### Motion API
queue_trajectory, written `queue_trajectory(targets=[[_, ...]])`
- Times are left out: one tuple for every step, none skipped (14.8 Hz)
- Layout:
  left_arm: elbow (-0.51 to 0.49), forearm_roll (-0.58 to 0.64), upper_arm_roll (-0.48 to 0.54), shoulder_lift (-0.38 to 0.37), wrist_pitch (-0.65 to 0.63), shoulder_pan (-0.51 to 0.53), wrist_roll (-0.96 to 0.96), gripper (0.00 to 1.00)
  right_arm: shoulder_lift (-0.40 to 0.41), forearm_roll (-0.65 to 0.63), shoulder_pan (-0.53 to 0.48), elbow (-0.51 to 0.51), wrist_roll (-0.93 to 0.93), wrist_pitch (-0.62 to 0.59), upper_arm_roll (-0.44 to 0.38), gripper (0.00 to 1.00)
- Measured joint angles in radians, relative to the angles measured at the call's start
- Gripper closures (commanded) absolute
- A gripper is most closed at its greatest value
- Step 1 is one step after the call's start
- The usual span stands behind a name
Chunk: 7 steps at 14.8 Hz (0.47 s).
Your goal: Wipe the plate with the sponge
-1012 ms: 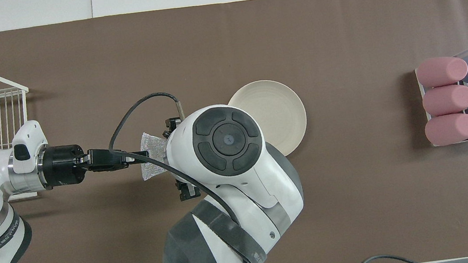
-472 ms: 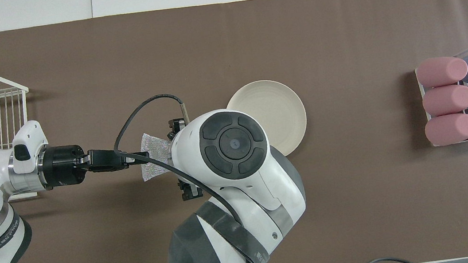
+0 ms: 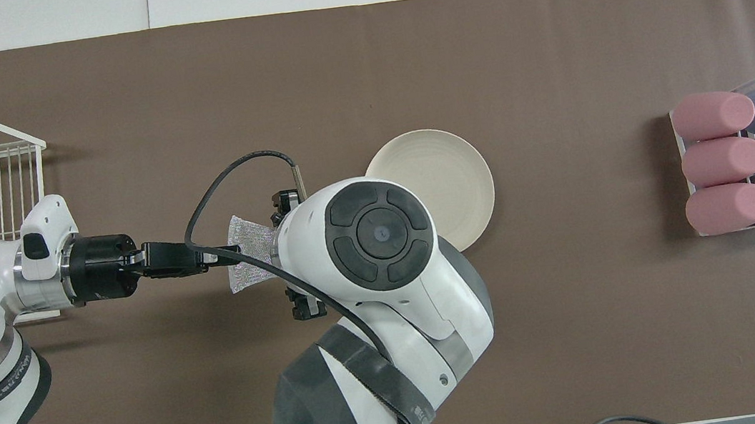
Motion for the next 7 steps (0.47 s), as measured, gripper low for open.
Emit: queue_trajectory(targets=[[0.000, 0.000, 0.000, 0.000, 0.000, 0.000, 0.000, 1.00, 0.000, 0.000, 0.000, 0.000, 0.000, 0.000, 0.000, 0.51], [0.000, 0.000, -0.001, 0.000, -0.001, 0.000, 0.000, 1.00, 0.000, 0.000, 0.000, 0.000, 0.000, 0.000, 0.000, 0.60], [0.000, 0.000, -0.001, 0.000, -0.001, 0.000, 0.000, 1.00, 0.000, 0.000, 0.000, 0.000, 0.000, 0.000, 0.000, 0.78], [-0.001, 0.000, -0.002, 0.000, -0.001, 0.000, 0.000, 1.00, -0.001, 0.000, 0.000, -0.001, 0.000, 0.000, 0.000, 0.89], [-0.001, 0.000, -0.002, 0.000, -0.001, 0.000, 0.000, 1.00, -0.001, 0.000, 0.000, -0.001, 0.000, 0.000, 0.000, 1.00], [-0.002, 0.000, -0.003, 0.000, -0.002, 0.000, 0.000, 1.00, -0.001, 0.000, 0.000, -0.001, 0.000, 0.000, 0.000, 1.00], [-0.003, 0.000, -0.004, 0.000, -0.002, -0.001, 0.001, 1.00, -0.002, 0.000, 0.000, -0.001, 0.000, 0.000, 0.000, 1.00]])
